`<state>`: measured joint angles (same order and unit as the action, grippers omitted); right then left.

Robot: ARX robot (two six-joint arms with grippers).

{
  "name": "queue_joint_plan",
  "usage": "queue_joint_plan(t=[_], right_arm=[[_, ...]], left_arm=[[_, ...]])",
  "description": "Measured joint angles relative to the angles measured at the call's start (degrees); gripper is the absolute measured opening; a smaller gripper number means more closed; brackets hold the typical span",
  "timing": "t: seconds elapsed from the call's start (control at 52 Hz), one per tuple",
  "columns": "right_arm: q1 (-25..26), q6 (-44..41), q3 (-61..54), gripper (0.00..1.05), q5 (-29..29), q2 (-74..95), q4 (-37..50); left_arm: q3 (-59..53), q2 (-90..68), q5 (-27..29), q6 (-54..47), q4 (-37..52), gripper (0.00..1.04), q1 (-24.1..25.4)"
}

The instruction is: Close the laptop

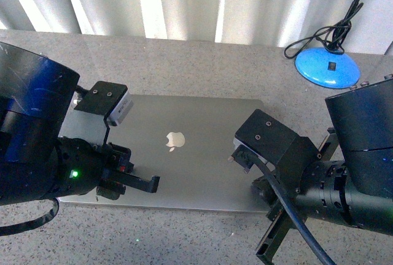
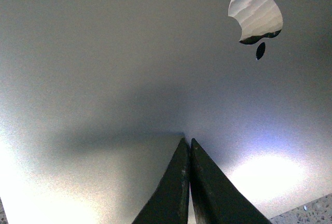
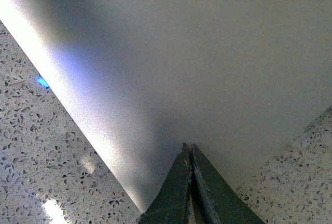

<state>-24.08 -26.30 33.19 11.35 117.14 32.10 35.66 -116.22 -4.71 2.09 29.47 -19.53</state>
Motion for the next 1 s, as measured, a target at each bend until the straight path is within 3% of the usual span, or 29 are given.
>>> queue_joint_plan(t=[0.192,0.5,0.673,0.808,1.0], right_arm=[[-0.1,0.0,0.0,0.01,-0.3,0.0,0.0],[0.6,1.4,-0.5,0.01,-0.8,-6.5,-0.5],[4.2,2.2,-0.7,0.01,-7.5,-17.7,1.9],[7.9,3.4,-0.9,0.01,-9.0,-26.9,0.3],[11.6,5.8,-1.3,0.25,-10.0,-40.0,-5.4]], left_arm=[[-0.4,0.1,0.9,0.0,0.6,0.04,0.7],[-1.4,3.0,9.5,1.6,4.8,0.04,4.0],[-1.5,3.4,9.4,1.9,4.9,0.31,4.3],[-1.5,3.5,9.5,1.9,4.9,0.51,4.2],[-1.5,3.4,9.5,2.1,4.9,0.78,4.2]])
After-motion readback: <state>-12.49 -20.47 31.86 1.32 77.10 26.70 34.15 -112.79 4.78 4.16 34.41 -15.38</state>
